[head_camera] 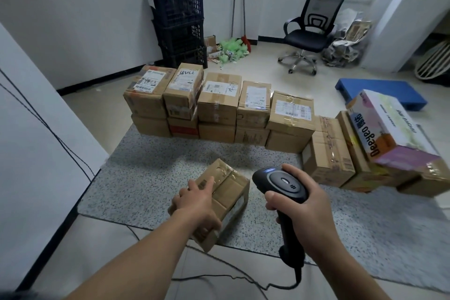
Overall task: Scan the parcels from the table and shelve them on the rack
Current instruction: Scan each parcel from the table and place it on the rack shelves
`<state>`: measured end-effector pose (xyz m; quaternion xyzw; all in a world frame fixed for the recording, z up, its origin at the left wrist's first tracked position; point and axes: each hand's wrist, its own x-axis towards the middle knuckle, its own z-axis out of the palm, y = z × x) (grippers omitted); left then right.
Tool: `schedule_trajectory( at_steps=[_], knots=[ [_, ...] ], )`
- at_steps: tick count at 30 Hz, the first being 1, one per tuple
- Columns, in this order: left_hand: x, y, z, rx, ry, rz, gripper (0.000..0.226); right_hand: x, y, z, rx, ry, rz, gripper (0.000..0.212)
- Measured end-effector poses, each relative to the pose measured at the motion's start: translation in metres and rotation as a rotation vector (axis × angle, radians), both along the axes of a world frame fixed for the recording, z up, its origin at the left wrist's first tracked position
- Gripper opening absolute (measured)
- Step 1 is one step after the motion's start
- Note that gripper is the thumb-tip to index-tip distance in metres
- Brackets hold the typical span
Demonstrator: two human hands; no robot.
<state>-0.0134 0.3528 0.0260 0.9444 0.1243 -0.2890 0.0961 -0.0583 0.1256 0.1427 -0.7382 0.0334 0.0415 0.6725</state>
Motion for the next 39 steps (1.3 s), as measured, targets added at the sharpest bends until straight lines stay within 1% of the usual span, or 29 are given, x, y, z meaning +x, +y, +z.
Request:
schedule_trajectory(
  at_steps=[3,5,9,11,14,15,17,20,22,26,29,33,36,39],
  knots=[
    [-0.001,0.009,0.005,-0.026,-0.034,0.036,0.136,-0.001,0.002,0.002,-0.001,-0.007,-0.002,0.076],
    [0.002,0.023,0.012,-0.092,-0.063,0.097,0.137,-0.001,0.006,0.004,0.002,-0.013,0.001,0.077],
    [0.006,0.054,0.030,-0.386,-0.170,0.254,0.139,-0.001,0.025,0.012,0.021,-0.014,0.020,0.075],
    [0.006,0.069,0.039,-0.487,-0.232,0.292,0.143,-0.001,0.037,0.018,0.022,-0.016,0.035,0.074],
    [0.003,0.091,0.048,-0.649,-0.347,0.330,0.149,-0.001,0.055,0.028,0.022,-0.014,0.052,0.067],
    [0.002,0.099,0.049,-0.703,-0.391,0.338,0.148,-0.001,0.061,0.031,0.027,-0.012,0.058,0.065],
    [-0.002,0.113,0.055,-0.798,-0.459,0.353,0.141,-0.002,0.074,0.038,0.040,-0.016,0.067,0.069],
    [-0.012,0.130,0.072,-0.887,-0.538,0.375,0.121,-0.004,0.093,0.047,0.068,-0.036,0.074,0.073],
    [-0.018,0.144,0.078,-0.911,-0.562,0.397,0.116,-0.006,0.104,0.051,0.084,-0.043,0.096,0.071],
    [-0.031,0.171,0.082,-0.913,-0.617,0.439,0.128,-0.012,0.122,0.060,0.105,-0.056,0.158,0.072],
    [-0.047,0.182,0.096,-0.911,-0.652,0.480,0.121,-0.017,0.131,0.065,0.113,-0.065,0.198,0.074],
    [-0.074,0.187,0.116,-0.880,-0.693,0.495,0.139,-0.026,0.134,0.073,0.126,-0.090,0.251,0.076],
    [-0.095,0.188,0.126,-0.836,-0.722,0.530,0.137,-0.037,0.134,0.079,0.148,-0.097,0.287,0.076],
    [-0.118,0.185,0.134,-0.806,-0.759,0.556,0.141,-0.050,0.129,0.083,0.169,-0.096,0.331,0.078]
  ],
)
